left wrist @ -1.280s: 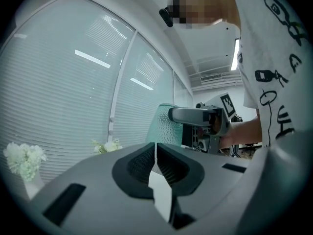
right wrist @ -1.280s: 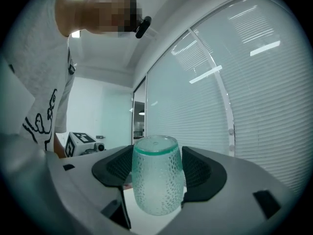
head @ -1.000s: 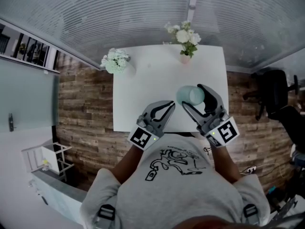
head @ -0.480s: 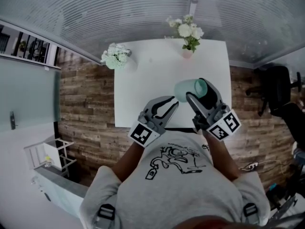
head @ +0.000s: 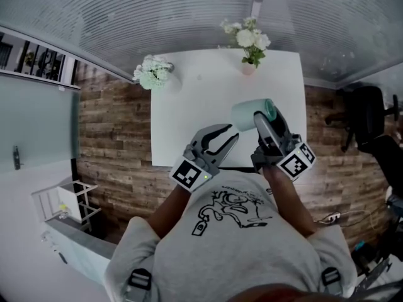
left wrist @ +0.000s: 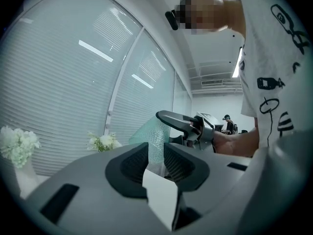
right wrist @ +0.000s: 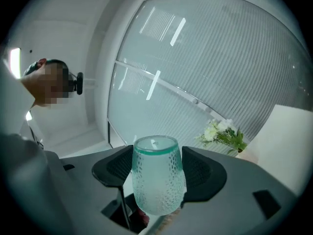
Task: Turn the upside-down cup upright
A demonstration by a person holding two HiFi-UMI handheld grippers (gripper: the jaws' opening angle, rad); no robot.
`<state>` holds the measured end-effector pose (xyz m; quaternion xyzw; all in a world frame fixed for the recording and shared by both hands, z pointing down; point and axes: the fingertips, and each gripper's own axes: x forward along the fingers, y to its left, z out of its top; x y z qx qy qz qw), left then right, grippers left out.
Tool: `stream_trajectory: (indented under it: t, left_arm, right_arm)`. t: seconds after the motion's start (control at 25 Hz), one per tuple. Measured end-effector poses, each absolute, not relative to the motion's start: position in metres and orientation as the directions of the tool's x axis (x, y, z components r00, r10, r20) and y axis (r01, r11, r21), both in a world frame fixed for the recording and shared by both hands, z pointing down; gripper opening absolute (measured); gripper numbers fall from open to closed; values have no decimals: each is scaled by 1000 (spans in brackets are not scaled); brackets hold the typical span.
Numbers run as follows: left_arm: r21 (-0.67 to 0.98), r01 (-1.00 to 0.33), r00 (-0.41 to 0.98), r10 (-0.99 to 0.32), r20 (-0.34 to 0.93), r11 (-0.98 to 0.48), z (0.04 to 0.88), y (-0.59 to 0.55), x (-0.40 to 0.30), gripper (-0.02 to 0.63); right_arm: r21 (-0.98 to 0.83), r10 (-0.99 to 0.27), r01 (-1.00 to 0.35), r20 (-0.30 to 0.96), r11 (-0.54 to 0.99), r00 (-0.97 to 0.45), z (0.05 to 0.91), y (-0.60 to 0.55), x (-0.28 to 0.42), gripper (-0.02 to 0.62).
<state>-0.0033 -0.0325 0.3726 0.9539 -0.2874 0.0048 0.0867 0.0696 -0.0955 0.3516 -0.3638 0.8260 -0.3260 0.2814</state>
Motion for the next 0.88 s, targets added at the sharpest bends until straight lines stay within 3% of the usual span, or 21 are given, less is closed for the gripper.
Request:
stream_trajectory:
  t: [0.68,0.88]
  left_arm:
    - [185,-483,873,-487,24,-856,363,-38,19,106]
    - [175,-465,883,-470,19,-868,360,-39,24,62]
  right_arm:
    - [-919,-810,-70,-305,388,-500,372,-102,66,324]
    - [-925,-805,20,-340,379,-487,370,-102,64,324]
